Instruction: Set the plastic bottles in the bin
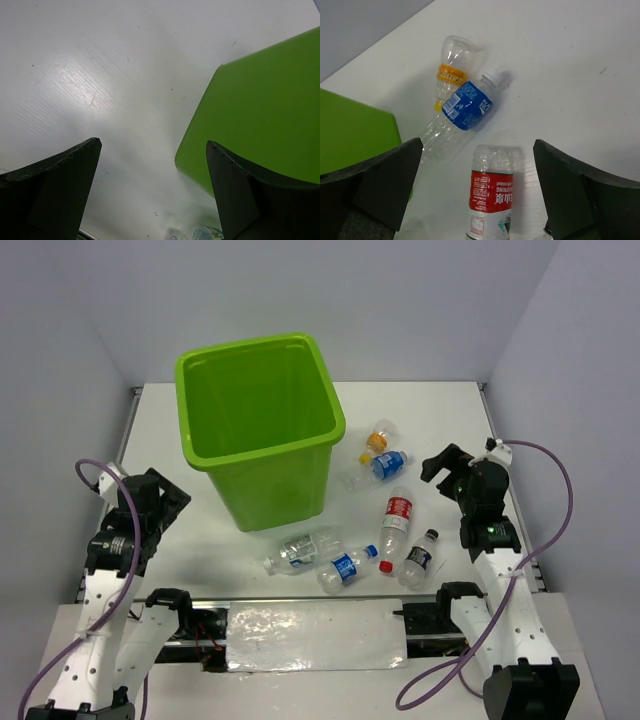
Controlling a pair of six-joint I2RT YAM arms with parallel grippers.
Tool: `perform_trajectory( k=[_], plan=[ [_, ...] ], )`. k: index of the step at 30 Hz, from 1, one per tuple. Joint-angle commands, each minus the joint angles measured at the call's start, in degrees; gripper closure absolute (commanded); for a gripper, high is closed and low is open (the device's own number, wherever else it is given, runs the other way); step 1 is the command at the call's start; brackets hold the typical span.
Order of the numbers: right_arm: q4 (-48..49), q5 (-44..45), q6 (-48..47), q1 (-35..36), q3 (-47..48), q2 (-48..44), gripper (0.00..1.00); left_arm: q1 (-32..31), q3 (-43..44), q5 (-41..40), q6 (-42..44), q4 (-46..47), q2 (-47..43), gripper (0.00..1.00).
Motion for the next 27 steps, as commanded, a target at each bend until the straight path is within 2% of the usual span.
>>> perform_trajectory(
  k=[1,3,9,16,27],
  plan=[
    [0.1,-4.2,-3.5,-0.1,3.1,0.4,0.0,0.3,-0.7,0.9,0.4,1.9,-0.1,0.01],
    [-0.7,-4.7,-2.7,-0.1,3.8,1.4,0.0,0.3,-1.0,0.9,0.2,2.9,0.8,0.01],
    [-5.0,-10.3,2.9,1.1,9.1,12.6,0.0,0.3,-1.5,-0.2,-0.8,5.8,3.2,0.01],
    [-4.4,0.4,9.4,16.7,13.1,21.3,0.0,0.3,-2.1,-2.4,-2.3,9.4,5.1,0.01],
    [-4.2,9.5,28.1,21.6,17.3,35.9,0.0,0.3,-2.5,-1.7,-1.9,10.0,2.7,0.01]
  ],
)
